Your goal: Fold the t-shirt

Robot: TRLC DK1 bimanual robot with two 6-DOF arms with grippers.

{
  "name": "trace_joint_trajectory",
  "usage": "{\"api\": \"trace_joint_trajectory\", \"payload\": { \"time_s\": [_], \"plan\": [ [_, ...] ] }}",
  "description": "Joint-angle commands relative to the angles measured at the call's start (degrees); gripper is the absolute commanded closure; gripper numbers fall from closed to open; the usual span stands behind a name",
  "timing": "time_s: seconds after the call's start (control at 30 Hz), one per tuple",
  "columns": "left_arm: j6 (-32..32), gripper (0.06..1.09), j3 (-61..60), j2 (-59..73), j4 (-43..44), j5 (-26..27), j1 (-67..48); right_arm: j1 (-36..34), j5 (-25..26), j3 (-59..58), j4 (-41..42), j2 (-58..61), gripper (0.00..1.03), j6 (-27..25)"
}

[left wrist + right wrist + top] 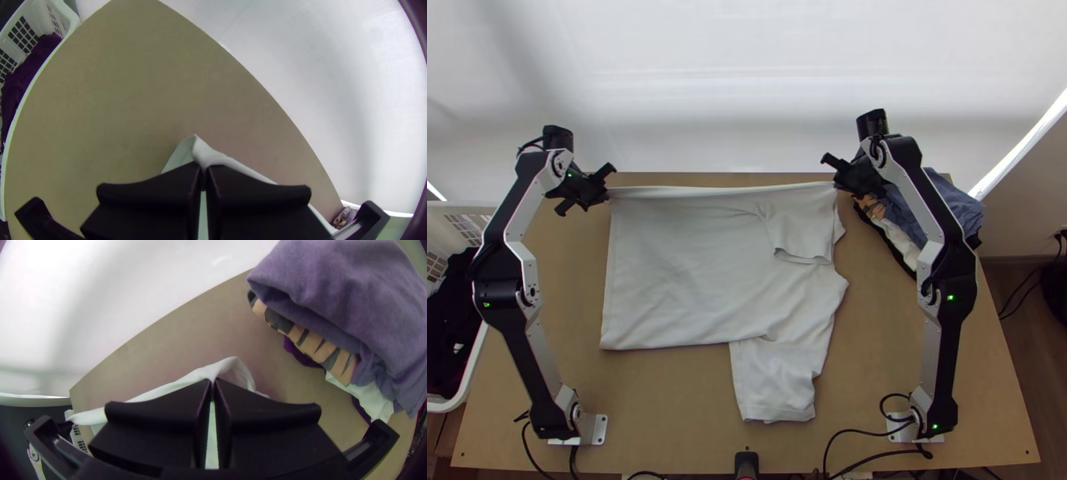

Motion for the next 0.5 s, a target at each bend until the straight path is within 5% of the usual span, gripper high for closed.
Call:
{"api": "trace_joint_trajectory", "payload": {
  "time_s": [0.0,0.3,0.47],
  "plan": [
    [-0.97,1.05,2.25,0.62,-4.23,1.76,1.59,0.09,-1.08,1.26,-4.17,0.93,1.0,1.6],
    [2.2,1.05,1.19,-2.46,-15.21,5.54,1.67,0.89,-2.48,-0.59,-12.43,-0.56,1.0,-0.86],
    [4.22,1.05,-6.28,-6.68,-13.89,6.33,1.41,1.68,-2.57,-6.57,-12.52,-3.46,1.0,-2.1]
  ]
}}
